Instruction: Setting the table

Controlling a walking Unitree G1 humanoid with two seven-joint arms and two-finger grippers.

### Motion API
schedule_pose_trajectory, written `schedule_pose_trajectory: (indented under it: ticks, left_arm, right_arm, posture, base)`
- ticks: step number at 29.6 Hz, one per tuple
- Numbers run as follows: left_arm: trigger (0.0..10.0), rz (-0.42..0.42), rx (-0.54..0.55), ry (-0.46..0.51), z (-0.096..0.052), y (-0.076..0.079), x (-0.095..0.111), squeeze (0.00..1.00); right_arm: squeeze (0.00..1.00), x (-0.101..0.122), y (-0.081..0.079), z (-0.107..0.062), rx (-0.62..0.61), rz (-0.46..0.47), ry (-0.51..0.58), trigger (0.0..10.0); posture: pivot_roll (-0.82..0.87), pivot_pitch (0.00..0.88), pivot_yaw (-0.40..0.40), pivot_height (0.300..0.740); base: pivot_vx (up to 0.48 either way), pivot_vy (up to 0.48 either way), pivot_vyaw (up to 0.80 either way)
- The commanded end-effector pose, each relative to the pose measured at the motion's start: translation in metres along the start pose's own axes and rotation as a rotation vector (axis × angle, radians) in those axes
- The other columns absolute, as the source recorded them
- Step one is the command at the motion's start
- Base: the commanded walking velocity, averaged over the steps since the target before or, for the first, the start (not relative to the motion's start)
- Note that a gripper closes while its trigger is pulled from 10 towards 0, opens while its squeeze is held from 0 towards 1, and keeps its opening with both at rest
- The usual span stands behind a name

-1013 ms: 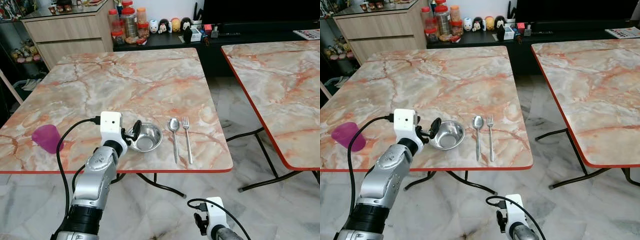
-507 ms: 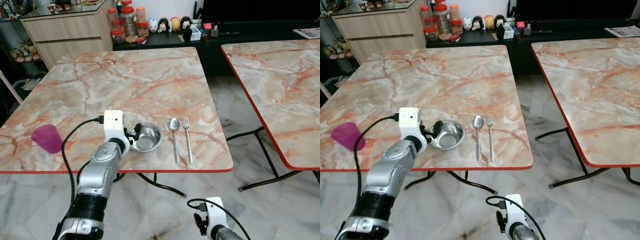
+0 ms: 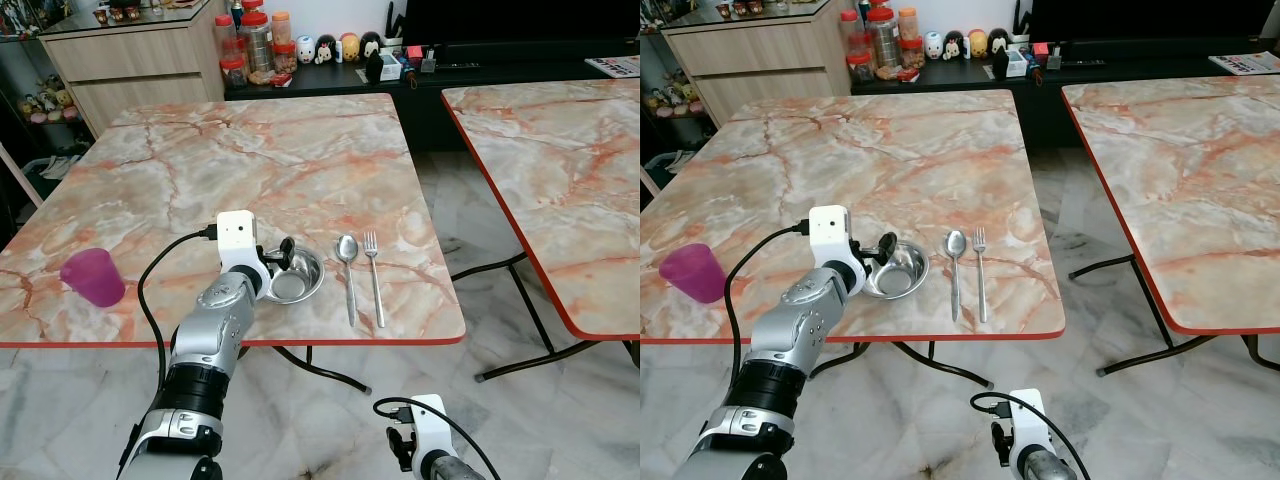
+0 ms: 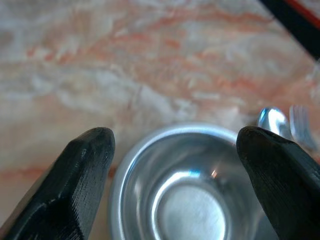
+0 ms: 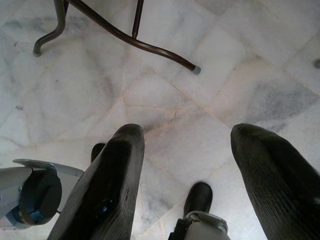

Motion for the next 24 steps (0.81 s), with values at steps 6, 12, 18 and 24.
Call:
schedule_pose_trajectory:
  ticks: [6,12,18,24]
  left_arm:
    - [10.0,0.049,0.044,-0.060,0.000,-0.015,-0.013,0.00]
    - [10.0,0.024,0.075,-0.037,0.000,-0.025,-0.008,0.00]
    - [10.0,0.027,0.116,-0.046,-0.002,-0.035,-0.012,0.00]
    - [10.0,0.054,0.160,-0.093,-0.005,-0.050,-0.026,0.00]
  right_arm:
    - [0.00,-0.002,-0.003,0.000,0.006,0.008,-0.008,10.0]
    - [0.00,-0.001,-0.003,0.000,0.007,0.008,-0.007,10.0]
    - [0.00,0.000,-0.003,0.000,0.007,0.007,-0.005,10.0]
    - [0.00,0.000,-0.003,0.000,0.006,0.006,-0.005,10.0]
  posture:
    - [0.02,0.023,0.048,0.740]
    - [0.02,0.020,0.048,0.740]
    - [0.02,0.020,0.047,0.740]
    - [0.02,0.020,0.046,0.740]
  base:
    - [0.000,0.000,0.00]
    - [0.000,0.000,0.00]
    - [0.000,0.000,0.00]
    - [0.000,0.000,0.00]
Point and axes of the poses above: a point about 5 cm out from each wrist's last joint towards the gripper, its own z axis pointing out of the wrist towards the gripper, its own x axis along the axis of the wrist's last joint, y = z × x, the point moved 6 cm from there along z, pointing out of the wrist towards the gripper, and after that the axes turned 6 degrees about -z, right-handed, at the moved point
